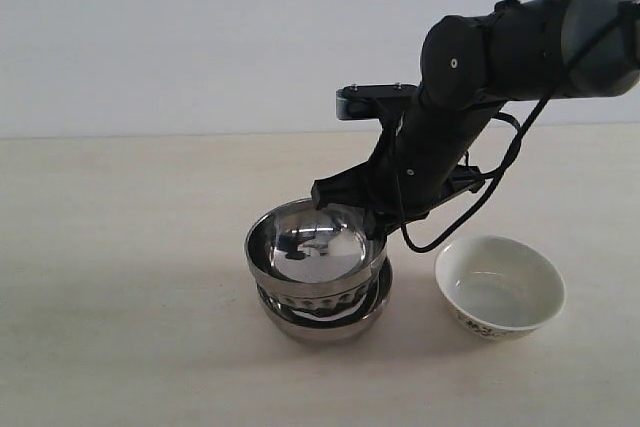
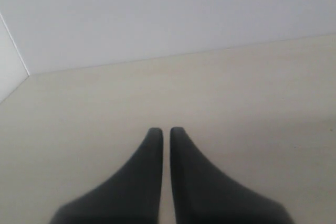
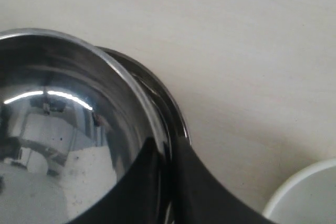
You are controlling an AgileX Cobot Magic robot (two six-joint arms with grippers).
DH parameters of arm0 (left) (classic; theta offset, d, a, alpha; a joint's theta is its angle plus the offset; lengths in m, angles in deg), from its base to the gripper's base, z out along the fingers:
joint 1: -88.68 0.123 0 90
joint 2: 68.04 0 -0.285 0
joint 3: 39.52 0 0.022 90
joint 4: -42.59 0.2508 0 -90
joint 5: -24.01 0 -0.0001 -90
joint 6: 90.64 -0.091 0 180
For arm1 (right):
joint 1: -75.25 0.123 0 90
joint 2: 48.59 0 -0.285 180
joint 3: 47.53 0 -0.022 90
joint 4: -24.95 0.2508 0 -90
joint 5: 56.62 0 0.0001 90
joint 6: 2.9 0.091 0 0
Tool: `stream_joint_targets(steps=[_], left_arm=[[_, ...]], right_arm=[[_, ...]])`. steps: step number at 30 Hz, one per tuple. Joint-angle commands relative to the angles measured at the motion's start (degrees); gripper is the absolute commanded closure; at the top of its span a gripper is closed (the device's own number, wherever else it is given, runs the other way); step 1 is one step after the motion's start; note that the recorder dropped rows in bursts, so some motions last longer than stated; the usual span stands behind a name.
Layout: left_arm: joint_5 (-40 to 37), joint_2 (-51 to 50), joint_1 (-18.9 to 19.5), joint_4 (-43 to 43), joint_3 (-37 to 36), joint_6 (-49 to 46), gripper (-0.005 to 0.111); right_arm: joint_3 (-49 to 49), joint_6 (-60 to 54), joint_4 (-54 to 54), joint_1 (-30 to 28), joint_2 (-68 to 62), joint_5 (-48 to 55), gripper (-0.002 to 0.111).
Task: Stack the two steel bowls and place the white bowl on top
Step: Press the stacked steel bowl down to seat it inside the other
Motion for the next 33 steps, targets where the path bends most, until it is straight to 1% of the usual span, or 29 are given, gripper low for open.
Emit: stream_joint_targets(steps=[1, 9, 14, 18, 21, 28, 30, 33], left_arm=[[0.44, 0.22, 0.14, -0.39, -0.20, 0.56, 0.103], [0.44, 0.22, 0.14, -0.39, -0.20, 0.56, 0.103], [0.44, 0.22, 0.14, -0.39, -0.20, 0.56, 0.103], [0.44, 0.22, 0.14, -0.39, -0.20, 0.56, 0.103], [0.44, 0.22, 0.14, -0.39, -0.20, 0.56, 0.103], [0.44, 0.22, 0.14, -0.39, -0.20, 0.56, 0.103], [0.44, 0.22, 0.14, -0.39, -0.20, 0.56, 0.103], [0.44, 0.22, 0.14, -0.39, -0.20, 0.56, 0.103]], right_arm=[[0.07, 0.23, 0.14, -0.40, 0.92, -1.10, 0.108], [0.07, 0.94, 0.28, -0.44, 2.31, -1.43, 0.108], [0.56, 0.63, 0.20, -3.83, 4.72, 1.42, 0.108], [5.22, -0.15, 1.08, -6.17, 8.67, -2.68, 0.108], [6.94, -2.03, 2.39, -6.17, 9.27, -3.74, 0.108], [7.34, -10.33, 13.30, -6.06, 7.46, -6.00, 0.108], [8.31, -10.63, 13.64, -5.32, 6.61, -8.60, 0.108], [8.29, -11.23, 13.76, -4.37, 5.63, -9.11, 0.108]])
